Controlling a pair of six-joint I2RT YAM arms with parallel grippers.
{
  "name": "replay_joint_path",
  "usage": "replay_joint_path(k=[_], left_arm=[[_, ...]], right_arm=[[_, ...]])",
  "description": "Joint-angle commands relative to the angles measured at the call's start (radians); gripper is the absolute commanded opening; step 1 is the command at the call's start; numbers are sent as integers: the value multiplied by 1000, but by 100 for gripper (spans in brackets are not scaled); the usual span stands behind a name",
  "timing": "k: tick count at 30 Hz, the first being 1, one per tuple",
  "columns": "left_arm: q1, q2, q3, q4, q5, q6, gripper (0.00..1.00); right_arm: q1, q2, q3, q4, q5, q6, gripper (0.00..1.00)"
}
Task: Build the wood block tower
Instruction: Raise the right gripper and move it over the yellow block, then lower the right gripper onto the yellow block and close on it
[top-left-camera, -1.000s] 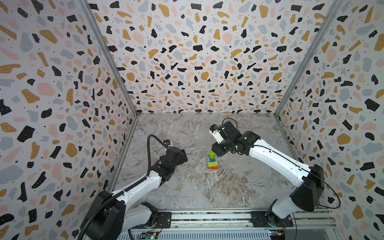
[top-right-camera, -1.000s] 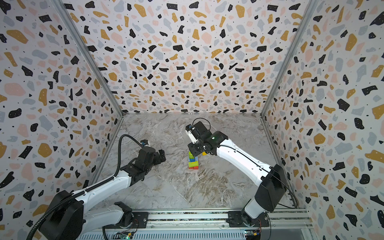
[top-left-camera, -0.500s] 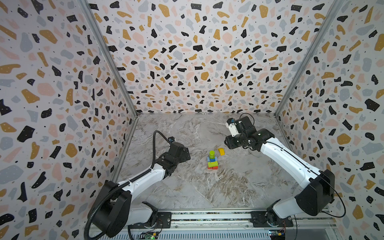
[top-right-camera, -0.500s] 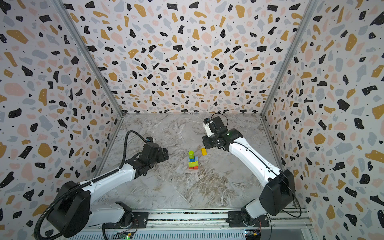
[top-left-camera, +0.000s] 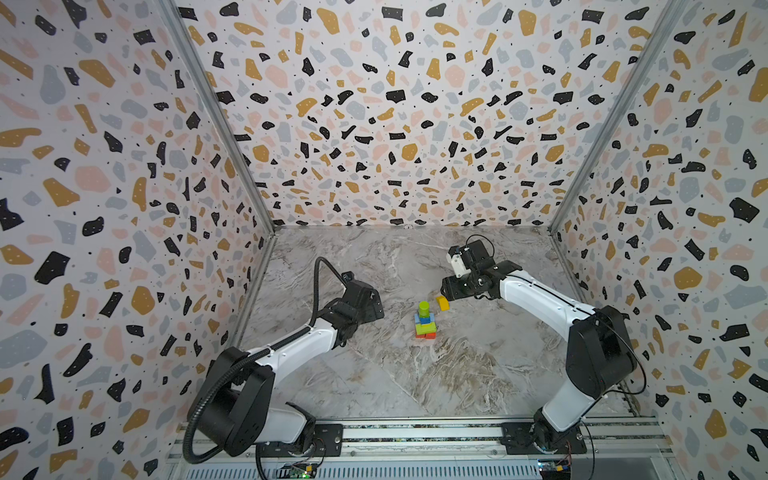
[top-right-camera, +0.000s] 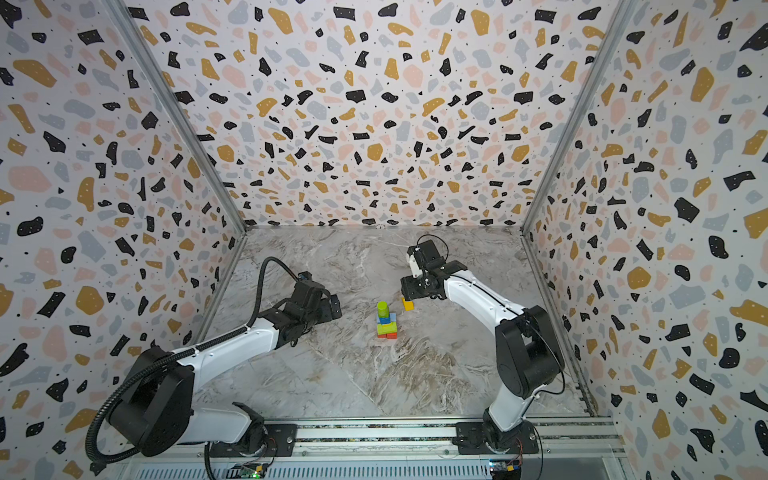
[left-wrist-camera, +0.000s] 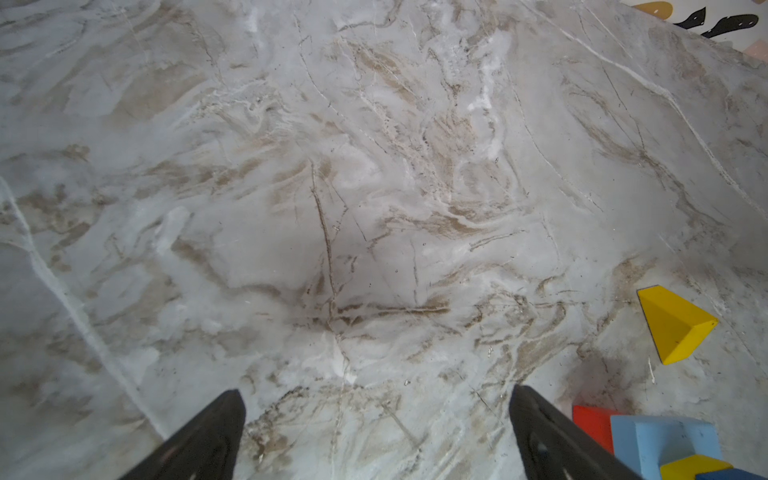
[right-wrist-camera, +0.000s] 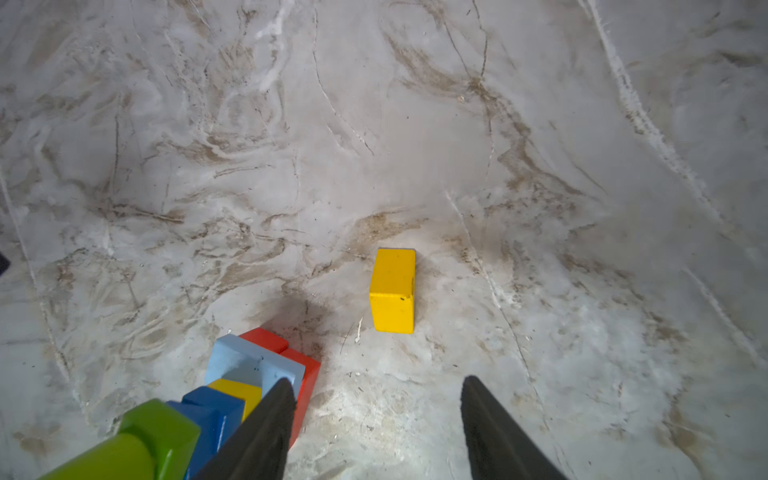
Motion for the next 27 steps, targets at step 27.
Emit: replay_joint_path(k=[27], left_arm=[[-4,-9,-68,87,-5,-8,100]], right_arm=[[-15,204,37,81,-55,-27,48]])
